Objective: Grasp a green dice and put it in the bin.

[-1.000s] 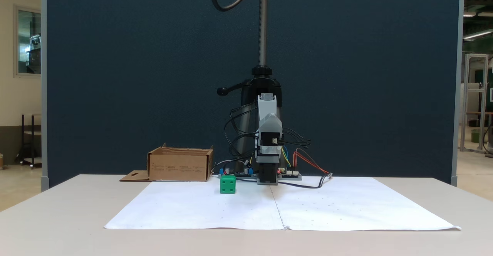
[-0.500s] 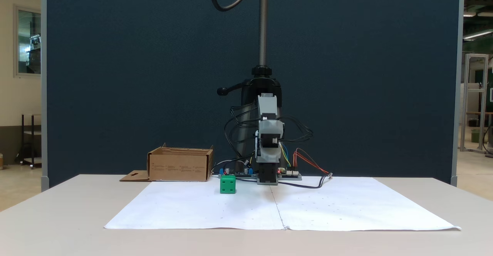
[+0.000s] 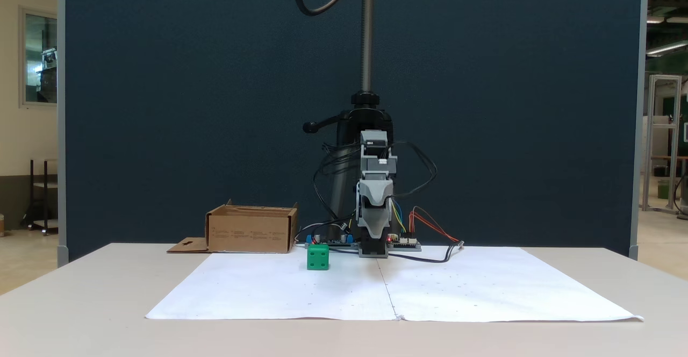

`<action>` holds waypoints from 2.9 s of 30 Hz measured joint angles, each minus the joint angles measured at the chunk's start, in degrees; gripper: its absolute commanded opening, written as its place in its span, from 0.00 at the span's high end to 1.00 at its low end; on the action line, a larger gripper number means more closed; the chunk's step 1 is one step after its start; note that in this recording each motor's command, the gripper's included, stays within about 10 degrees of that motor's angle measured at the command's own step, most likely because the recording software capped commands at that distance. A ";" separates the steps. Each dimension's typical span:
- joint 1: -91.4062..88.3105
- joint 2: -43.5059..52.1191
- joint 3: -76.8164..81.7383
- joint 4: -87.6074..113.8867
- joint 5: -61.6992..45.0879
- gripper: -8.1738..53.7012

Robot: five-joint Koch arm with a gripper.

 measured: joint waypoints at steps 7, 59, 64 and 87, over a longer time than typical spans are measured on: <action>4.13 0.00 -8.44 21.27 0.00 0.15; 26.46 -22.59 -44.74 64.78 -24.79 0.15; 31.55 -23.55 -44.74 64.78 -30.94 0.15; 44.38 -20.92 -38.85 62.23 -38.85 0.14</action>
